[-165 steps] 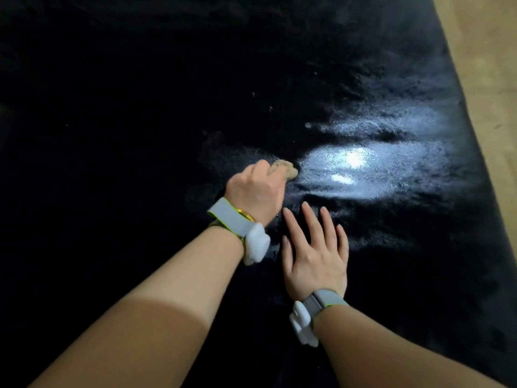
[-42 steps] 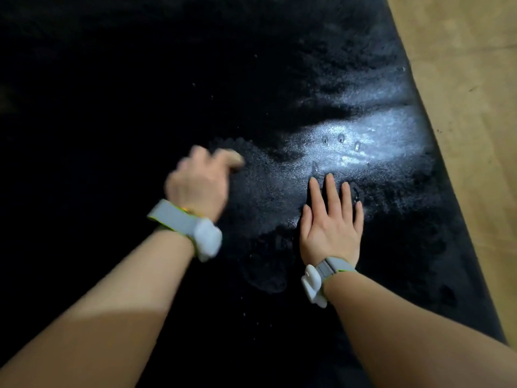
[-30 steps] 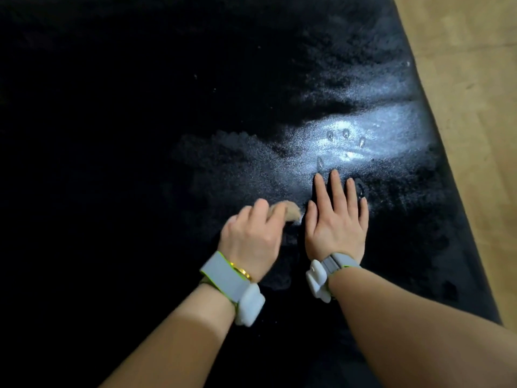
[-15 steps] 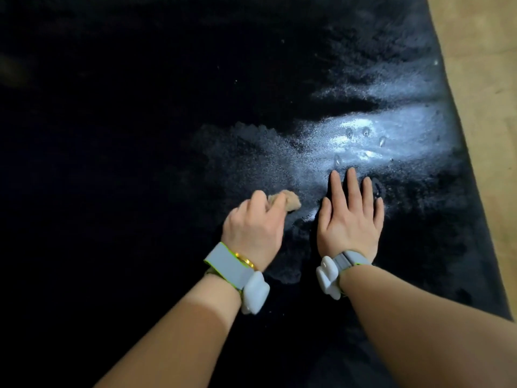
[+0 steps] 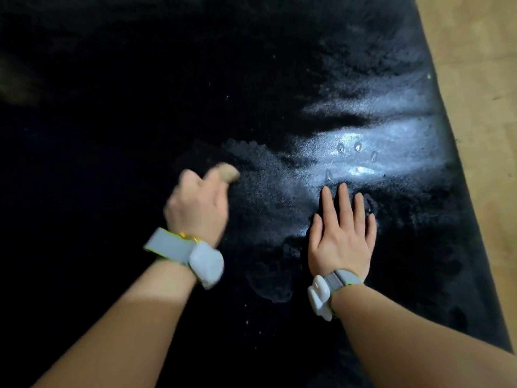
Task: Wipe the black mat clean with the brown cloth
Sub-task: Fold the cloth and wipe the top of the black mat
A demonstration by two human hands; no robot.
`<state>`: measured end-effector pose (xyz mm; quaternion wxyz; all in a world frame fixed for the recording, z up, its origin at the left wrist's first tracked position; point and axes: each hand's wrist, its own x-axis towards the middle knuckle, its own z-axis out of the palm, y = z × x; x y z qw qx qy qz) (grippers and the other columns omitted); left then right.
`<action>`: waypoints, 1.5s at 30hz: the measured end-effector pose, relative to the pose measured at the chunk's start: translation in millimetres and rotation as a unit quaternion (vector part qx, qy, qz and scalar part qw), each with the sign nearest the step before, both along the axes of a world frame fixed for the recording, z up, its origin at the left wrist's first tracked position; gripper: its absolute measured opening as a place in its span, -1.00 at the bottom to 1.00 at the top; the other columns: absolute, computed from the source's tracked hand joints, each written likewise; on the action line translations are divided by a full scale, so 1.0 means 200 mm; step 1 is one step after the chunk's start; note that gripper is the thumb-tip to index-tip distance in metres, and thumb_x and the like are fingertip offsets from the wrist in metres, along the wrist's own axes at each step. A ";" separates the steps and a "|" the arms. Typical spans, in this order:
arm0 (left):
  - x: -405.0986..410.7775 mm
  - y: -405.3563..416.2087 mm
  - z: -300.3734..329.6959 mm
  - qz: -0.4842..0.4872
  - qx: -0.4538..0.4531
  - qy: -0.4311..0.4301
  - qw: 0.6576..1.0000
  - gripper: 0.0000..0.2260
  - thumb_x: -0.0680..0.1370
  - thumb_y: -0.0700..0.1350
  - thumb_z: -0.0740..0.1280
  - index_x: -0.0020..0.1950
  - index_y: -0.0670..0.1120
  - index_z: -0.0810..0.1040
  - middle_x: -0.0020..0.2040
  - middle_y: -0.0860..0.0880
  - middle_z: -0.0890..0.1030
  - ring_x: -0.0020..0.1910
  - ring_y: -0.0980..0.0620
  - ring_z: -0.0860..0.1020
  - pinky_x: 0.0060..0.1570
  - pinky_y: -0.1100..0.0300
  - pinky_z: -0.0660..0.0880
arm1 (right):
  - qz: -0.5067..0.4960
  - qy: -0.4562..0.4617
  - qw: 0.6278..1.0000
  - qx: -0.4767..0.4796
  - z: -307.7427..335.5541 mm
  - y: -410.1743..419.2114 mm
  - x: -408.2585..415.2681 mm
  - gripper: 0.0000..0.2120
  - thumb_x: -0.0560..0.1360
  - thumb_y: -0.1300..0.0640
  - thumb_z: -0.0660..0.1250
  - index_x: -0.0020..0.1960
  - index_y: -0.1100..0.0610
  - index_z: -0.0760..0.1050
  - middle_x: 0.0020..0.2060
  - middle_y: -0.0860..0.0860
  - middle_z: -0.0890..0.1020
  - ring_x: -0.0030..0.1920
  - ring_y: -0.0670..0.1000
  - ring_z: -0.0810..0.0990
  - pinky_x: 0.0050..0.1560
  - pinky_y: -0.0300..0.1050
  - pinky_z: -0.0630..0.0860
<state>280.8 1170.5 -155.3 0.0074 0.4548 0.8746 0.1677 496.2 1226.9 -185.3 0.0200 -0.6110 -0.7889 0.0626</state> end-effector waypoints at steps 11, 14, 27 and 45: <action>-0.26 0.33 0.02 0.139 -0.029 -0.001 0.990 -0.74 0.57 0.01 0.23 0.17 -0.04 0.56 0.02 -0.23 0.44 -0.13 -0.30 0.51 -0.26 -0.01 0.36 | 0.004 0.003 0.999 0.049 -0.02 -0.02 0.00 -0.51 0.57 -0.08 0.04 0.49 -0.09 0.22 0.50 -0.04 0.24 0.50 0.08 0.17 0.46 0.11 0.07; -0.03 0.38 0.03 0.007 0.013 -0.018 1.000 -0.80 0.52 -0.04 0.28 0.10 0.07 0.62 -0.14 -0.21 0.47 -0.32 -0.26 0.52 -0.40 0.00 0.44 | 0.001 0.007 0.998 0.055 -0.02 -0.01 0.00 -0.51 0.56 -0.07 0.05 0.49 -0.09 0.23 0.49 -0.03 0.26 0.50 0.08 0.19 0.45 0.11 0.08; -0.18 0.34 0.02 0.020 -0.017 0.006 1.000 -0.77 0.56 0.01 0.24 0.19 0.05 0.56 0.01 -0.24 0.45 -0.16 -0.32 0.51 -0.22 -0.10 0.45 | 0.002 -0.002 0.999 0.045 -0.02 -0.01 0.00 -0.51 0.58 -0.08 0.04 0.50 -0.12 0.20 0.51 -0.05 0.23 0.51 0.07 0.15 0.47 0.07 0.00; 0.17 0.03 0.01 -0.133 0.033 0.002 0.991 -0.84 0.49 -0.04 0.31 0.04 0.10 0.59 -0.28 -0.14 0.41 -0.47 -0.17 0.43 -0.55 0.12 0.35 | -0.004 0.005 0.999 0.033 -0.03 -0.01 0.00 -0.52 0.59 -0.09 0.02 0.50 -0.14 0.19 0.51 -0.07 0.22 0.52 0.06 0.14 0.48 0.07 0.00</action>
